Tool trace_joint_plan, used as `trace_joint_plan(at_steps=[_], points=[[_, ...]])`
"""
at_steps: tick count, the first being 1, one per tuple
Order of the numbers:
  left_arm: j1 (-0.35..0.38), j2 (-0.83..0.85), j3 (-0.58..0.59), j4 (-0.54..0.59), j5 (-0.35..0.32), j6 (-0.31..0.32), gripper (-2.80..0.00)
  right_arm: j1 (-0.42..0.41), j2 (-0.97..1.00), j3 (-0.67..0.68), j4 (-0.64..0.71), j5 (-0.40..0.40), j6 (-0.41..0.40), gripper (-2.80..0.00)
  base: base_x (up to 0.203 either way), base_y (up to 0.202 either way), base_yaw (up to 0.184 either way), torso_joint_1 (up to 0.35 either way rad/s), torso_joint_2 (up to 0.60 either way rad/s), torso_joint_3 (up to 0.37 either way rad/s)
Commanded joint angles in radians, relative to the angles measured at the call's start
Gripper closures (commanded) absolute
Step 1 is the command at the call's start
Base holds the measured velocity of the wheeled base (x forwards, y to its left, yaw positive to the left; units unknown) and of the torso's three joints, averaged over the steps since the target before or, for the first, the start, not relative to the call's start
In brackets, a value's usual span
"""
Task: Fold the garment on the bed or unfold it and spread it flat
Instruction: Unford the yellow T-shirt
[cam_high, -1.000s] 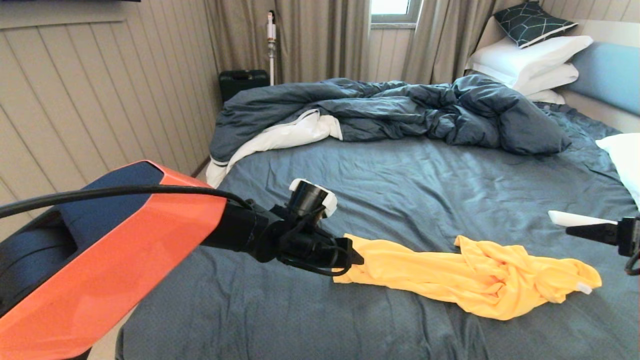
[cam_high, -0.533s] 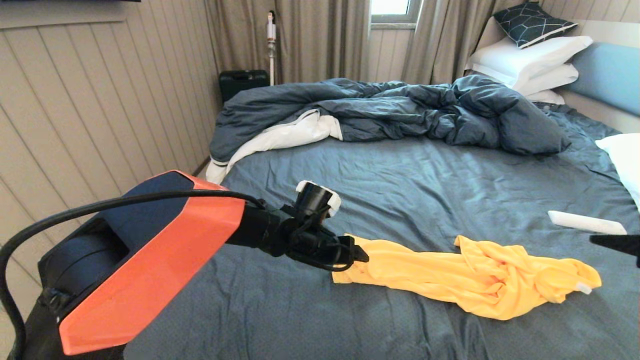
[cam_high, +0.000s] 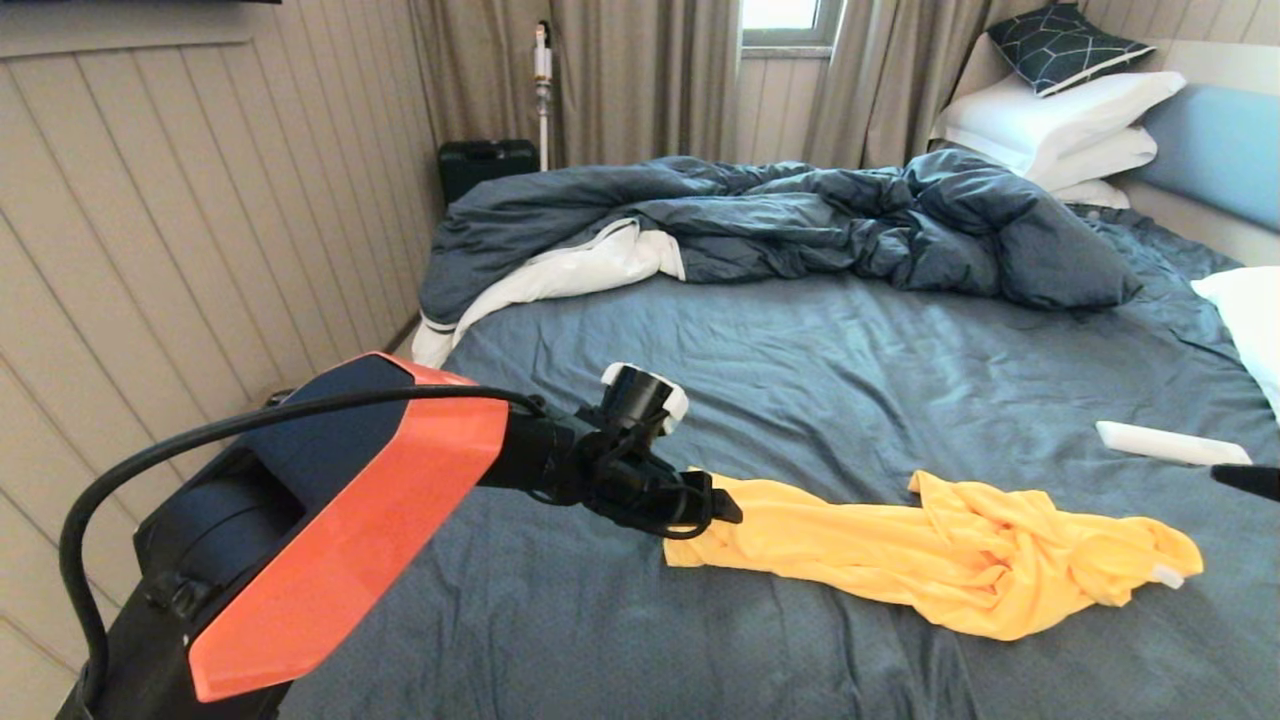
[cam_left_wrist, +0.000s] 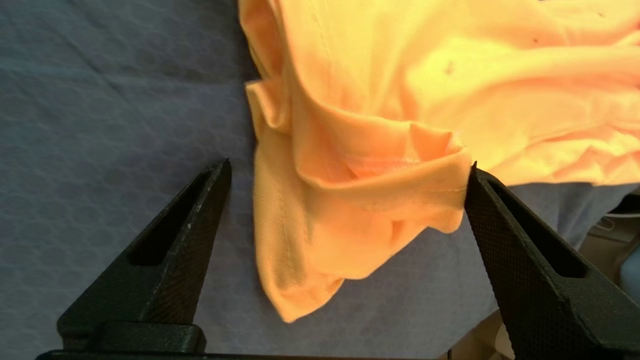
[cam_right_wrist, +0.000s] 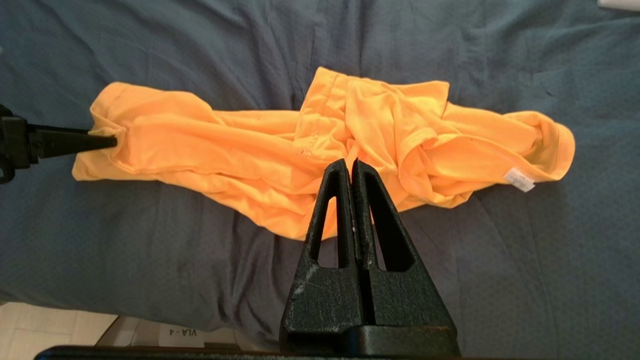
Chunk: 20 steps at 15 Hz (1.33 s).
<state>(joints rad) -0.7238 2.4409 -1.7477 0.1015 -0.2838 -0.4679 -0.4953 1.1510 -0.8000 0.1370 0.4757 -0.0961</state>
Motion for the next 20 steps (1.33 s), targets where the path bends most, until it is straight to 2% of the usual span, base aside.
trace_joint_plan(at_steps=[1,3,4,8,14,17,20], points=[[-0.019,0.0,0.0,0.006,-0.004,-0.001,-2.8,0.0,-0.001,-0.003,0.0,0.003,-0.001,0.0,0.0,0.0,0.0,0.0,0.0,0.0],[-0.026,-0.003,0.003,0.026,-0.004,0.006,-2.8,-0.002,0.003,-0.011,0.0,0.003,0.001,0.0,0.0,0.0,0.0,0.0,0.0,0.0],[-0.032,-0.005,0.005,0.037,-0.006,0.008,0.0,-0.002,0.002,-0.013,0.0,0.003,0.001,0.0,0.0,0.0,0.0,0.0,0.0,0.0],[-0.055,-0.011,-0.006,0.035,-0.008,0.008,0.0,-0.002,0.01,-0.017,-0.004,0.003,-0.002,0.0,0.0,0.0,0.0,0.0,0.0,0.0],[-0.054,0.0,-0.024,0.038,-0.01,-0.009,0.0,-0.002,0.004,-0.022,-0.004,0.001,-0.004,0.0,0.0,0.0,0.0,0.0,0.0,0.0],[-0.03,-0.032,0.032,0.044,-0.003,-0.01,0.0,0.0,0.001,-0.022,-0.004,0.001,-0.004,0.0,0.0,0.0,0.0,0.0,0.0,0.0],[0.027,-0.119,0.159,0.035,-0.002,-0.011,0.0,0.001,0.007,-0.019,-0.004,0.003,-0.005,0.0,0.0,0.0,0.0,0.0,0.0,0.0]])
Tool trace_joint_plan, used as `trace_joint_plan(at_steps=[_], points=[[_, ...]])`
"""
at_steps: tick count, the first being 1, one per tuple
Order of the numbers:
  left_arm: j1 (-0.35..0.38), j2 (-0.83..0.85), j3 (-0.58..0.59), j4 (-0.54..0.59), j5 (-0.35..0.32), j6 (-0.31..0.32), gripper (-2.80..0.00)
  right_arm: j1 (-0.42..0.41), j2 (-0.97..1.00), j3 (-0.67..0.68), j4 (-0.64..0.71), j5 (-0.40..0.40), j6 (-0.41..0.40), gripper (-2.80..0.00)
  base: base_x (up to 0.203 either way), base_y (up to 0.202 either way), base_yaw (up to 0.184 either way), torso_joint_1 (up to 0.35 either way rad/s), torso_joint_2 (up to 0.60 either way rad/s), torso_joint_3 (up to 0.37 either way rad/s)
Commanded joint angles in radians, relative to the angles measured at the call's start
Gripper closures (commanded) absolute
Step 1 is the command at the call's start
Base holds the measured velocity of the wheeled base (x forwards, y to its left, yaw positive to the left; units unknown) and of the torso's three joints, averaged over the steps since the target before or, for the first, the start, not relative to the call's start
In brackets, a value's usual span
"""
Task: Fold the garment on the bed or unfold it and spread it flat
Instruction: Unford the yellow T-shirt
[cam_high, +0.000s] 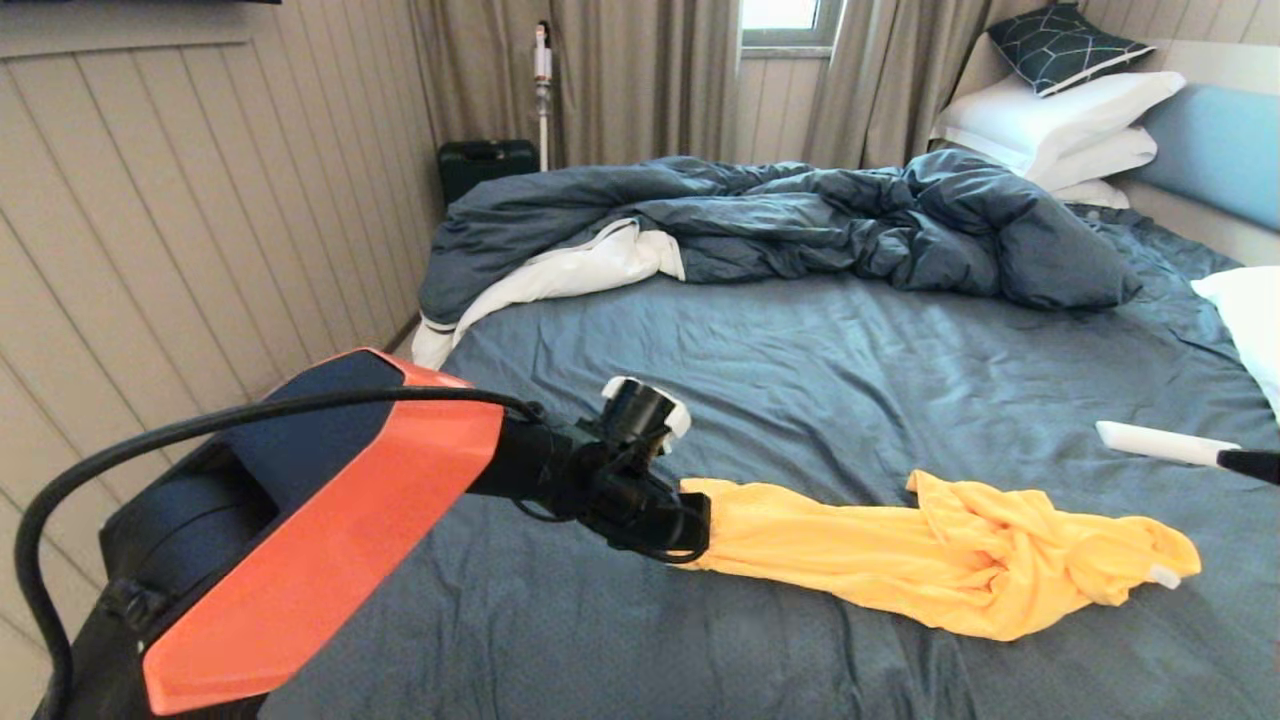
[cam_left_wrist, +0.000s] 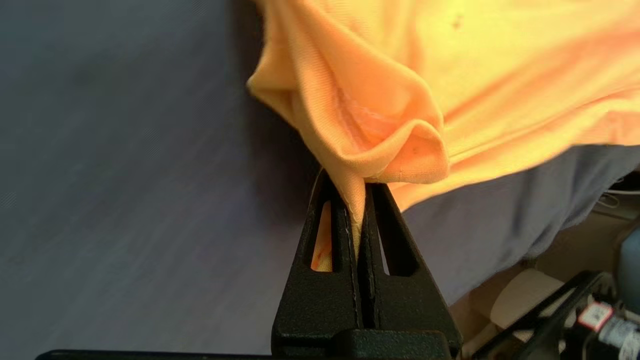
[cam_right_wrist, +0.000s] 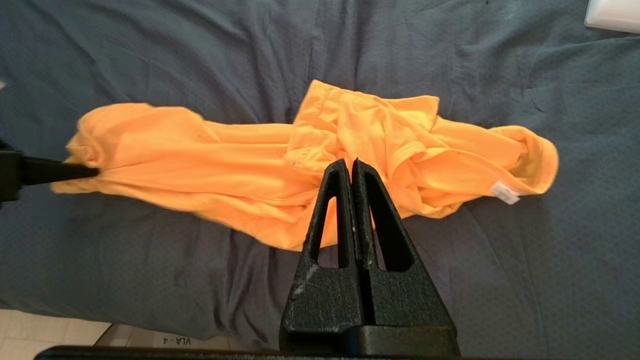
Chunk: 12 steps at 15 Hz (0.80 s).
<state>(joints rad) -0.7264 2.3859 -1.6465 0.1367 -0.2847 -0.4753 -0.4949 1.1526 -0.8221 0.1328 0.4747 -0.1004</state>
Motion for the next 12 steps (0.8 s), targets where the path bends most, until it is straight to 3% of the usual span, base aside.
trace_joint_plan(at_steps=[1,8,12], points=[[0.062,-0.1,0.099,-0.003,-0.001,-0.003,0.0,0.01,0.007,0.009,-0.002,0.003,0.0,0.0,0.0,0.0,0.0,0.0,0.0,0.0],[0.248,-0.368,0.45,-0.057,-0.002,0.01,0.0,0.068,0.0,0.029,-0.003,0.003,0.002,0.0,0.0,0.0,0.0,0.0,0.0,0.0],[0.389,-0.496,0.725,-0.155,-0.003,0.082,0.0,0.096,0.007,0.059,-0.005,0.004,0.002,0.0,0.0,0.0,0.0,0.0,0.0,0.0]])
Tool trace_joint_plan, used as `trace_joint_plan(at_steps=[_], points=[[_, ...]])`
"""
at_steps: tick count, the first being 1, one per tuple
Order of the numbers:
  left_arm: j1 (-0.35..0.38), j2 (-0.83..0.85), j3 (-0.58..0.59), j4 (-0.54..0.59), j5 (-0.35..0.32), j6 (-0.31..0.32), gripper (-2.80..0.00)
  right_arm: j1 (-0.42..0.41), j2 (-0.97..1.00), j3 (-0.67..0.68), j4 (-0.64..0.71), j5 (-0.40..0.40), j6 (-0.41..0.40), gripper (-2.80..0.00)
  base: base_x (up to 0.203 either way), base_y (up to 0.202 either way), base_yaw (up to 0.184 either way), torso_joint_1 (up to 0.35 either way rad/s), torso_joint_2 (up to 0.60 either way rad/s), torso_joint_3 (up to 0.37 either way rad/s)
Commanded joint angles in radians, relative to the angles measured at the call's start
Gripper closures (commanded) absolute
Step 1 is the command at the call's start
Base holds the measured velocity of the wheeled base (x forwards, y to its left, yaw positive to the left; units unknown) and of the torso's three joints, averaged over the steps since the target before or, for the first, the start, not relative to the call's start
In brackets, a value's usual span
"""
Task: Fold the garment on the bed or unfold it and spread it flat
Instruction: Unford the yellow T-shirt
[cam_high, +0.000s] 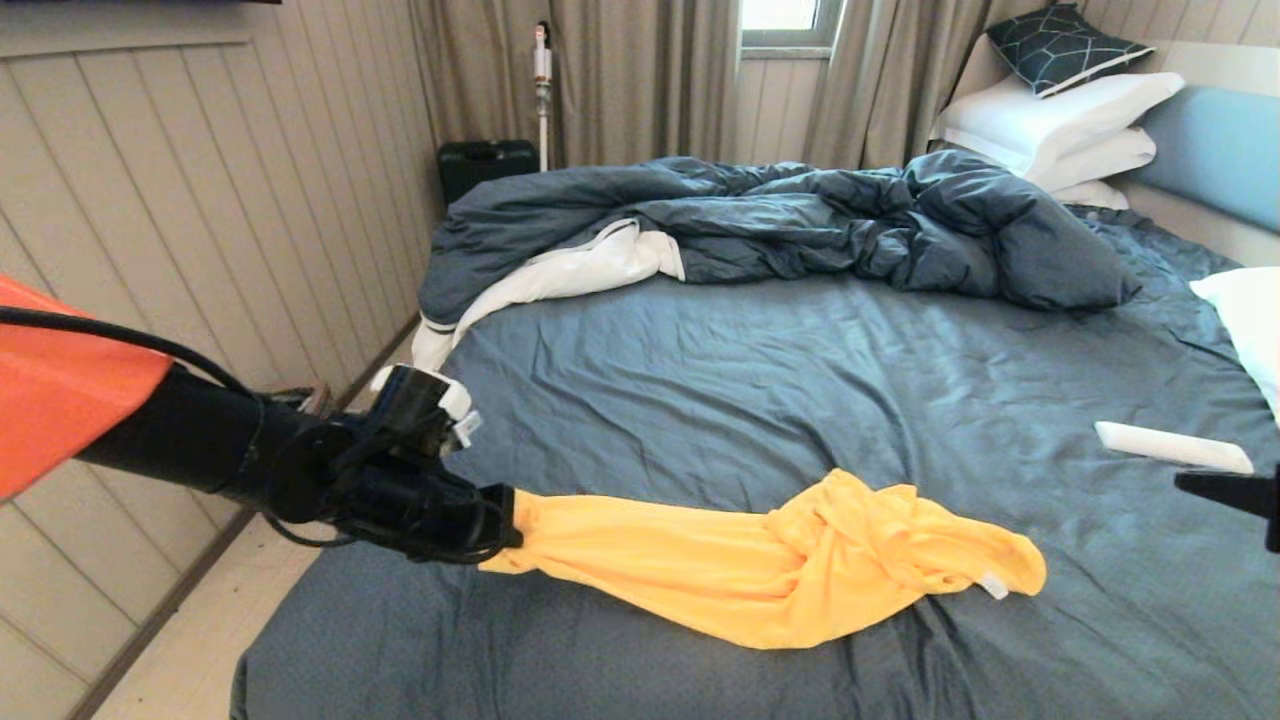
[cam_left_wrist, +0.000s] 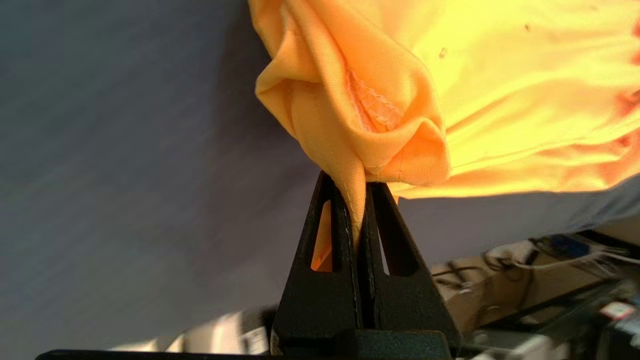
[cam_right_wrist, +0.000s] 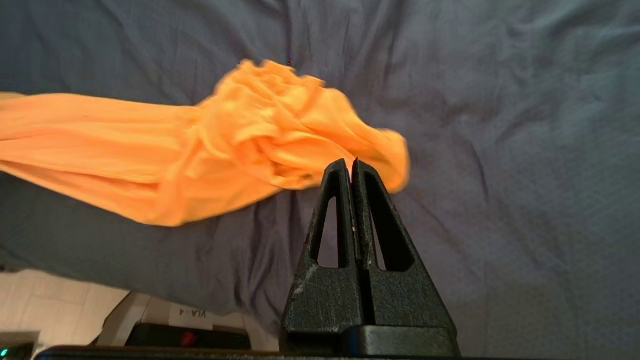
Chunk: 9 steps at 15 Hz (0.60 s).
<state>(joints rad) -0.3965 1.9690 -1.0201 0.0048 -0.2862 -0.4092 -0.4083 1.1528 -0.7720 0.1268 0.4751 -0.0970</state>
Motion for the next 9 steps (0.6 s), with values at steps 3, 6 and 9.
trace_joint_plan(at_steps=[3,6,9], points=[[0.182,-0.139,0.244,-0.092,-0.005,0.095,0.0,0.032,0.02,0.022,0.001,0.003,-0.001,0.0,0.0,0.0,0.0,0.0,0.0,0.0],[0.218,-0.174,0.287,-0.106,-0.011,0.134,0.0,0.051,0.027,0.022,0.001,0.002,-0.001,0.0,0.0,0.0,0.0,0.0,0.0,0.0],[0.217,-0.176,0.29,-0.105,-0.011,0.141,-2.8,0.051,0.024,0.023,0.001,0.002,0.0,0.0,0.0,0.0,0.0,0.0,0.0,0.0]])
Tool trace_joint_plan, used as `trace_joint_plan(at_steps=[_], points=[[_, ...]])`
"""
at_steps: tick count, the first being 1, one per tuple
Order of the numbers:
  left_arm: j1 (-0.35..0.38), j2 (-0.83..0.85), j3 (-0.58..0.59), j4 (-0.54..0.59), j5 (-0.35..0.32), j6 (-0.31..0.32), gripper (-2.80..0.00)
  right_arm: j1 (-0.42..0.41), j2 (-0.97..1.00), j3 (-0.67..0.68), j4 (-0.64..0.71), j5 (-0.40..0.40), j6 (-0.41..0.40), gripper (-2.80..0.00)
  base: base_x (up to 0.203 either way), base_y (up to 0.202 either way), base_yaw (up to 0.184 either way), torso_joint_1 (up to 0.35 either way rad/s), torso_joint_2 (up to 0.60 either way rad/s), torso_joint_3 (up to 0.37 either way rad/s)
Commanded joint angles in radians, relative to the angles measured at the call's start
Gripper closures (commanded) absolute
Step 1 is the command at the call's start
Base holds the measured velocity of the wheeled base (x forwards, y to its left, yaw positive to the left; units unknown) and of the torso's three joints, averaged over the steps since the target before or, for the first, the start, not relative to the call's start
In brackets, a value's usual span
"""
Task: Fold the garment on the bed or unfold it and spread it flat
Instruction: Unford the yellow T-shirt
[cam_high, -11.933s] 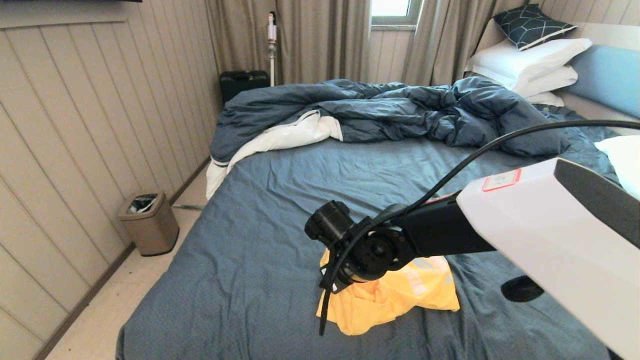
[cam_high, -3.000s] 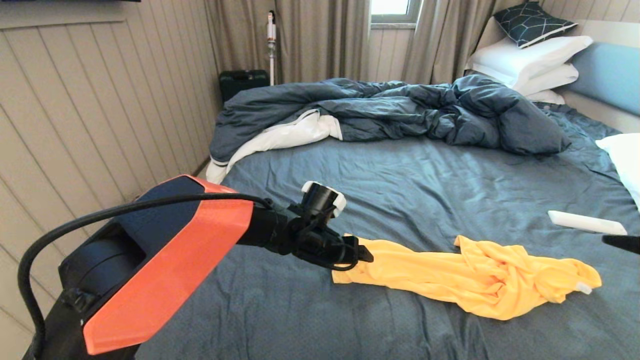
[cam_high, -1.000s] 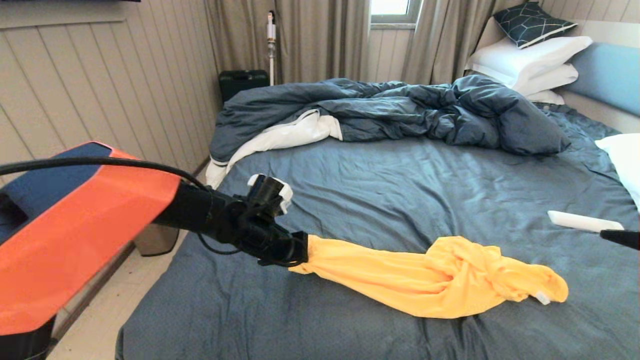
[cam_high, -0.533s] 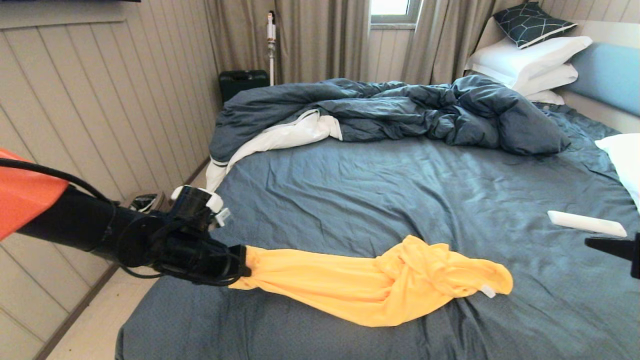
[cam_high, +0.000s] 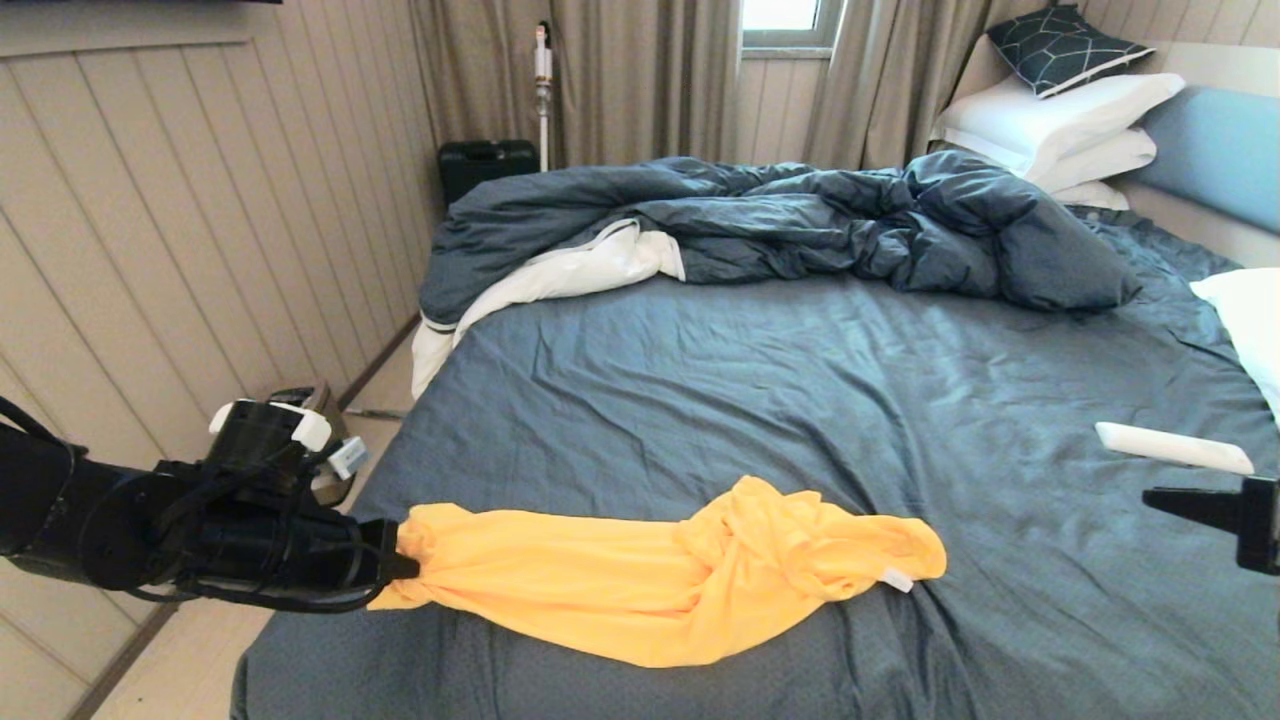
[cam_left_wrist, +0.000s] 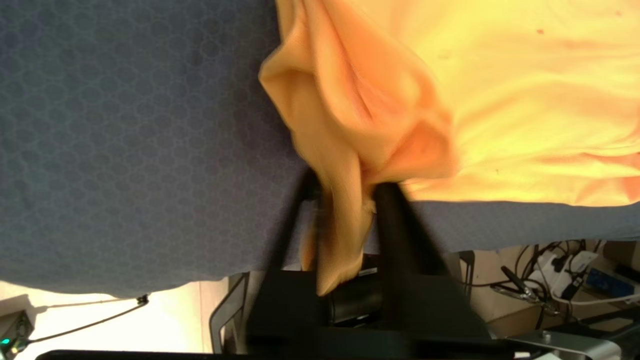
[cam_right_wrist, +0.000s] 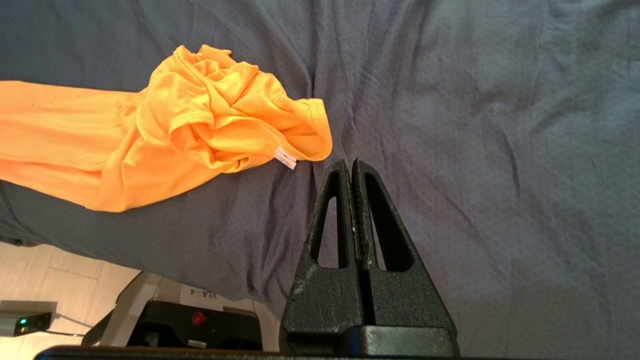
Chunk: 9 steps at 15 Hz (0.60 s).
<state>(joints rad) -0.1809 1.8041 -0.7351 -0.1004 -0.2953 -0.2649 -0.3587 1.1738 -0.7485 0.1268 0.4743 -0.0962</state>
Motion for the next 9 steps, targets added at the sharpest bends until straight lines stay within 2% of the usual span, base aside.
trace_joint_plan(at_steps=[1,4,8,9], points=[[0.001,-0.022,0.009,0.002,-0.002,0.001,-2.8,0.001,0.003,-0.002,0.001,0.003,0.0,0.0,0.0,0.0,0.0,0.0,0.0,0.0],[0.002,-0.117,0.077,0.0,-0.007,0.057,-2.8,0.015,0.013,-0.004,0.001,0.004,0.0,0.0,0.0,0.0,0.0,0.0,0.0,0.0],[0.004,-0.283,0.074,0.0,-0.001,0.074,-2.8,0.054,0.042,-0.014,0.003,0.002,0.009,0.0,0.0,0.0,0.0,0.0,0.0,0.0],[0.004,-0.307,0.036,0.008,0.012,0.074,0.0,0.059,0.06,-0.023,0.004,0.001,0.01,0.0,0.0,0.0,0.0,0.0,0.0,0.0]])
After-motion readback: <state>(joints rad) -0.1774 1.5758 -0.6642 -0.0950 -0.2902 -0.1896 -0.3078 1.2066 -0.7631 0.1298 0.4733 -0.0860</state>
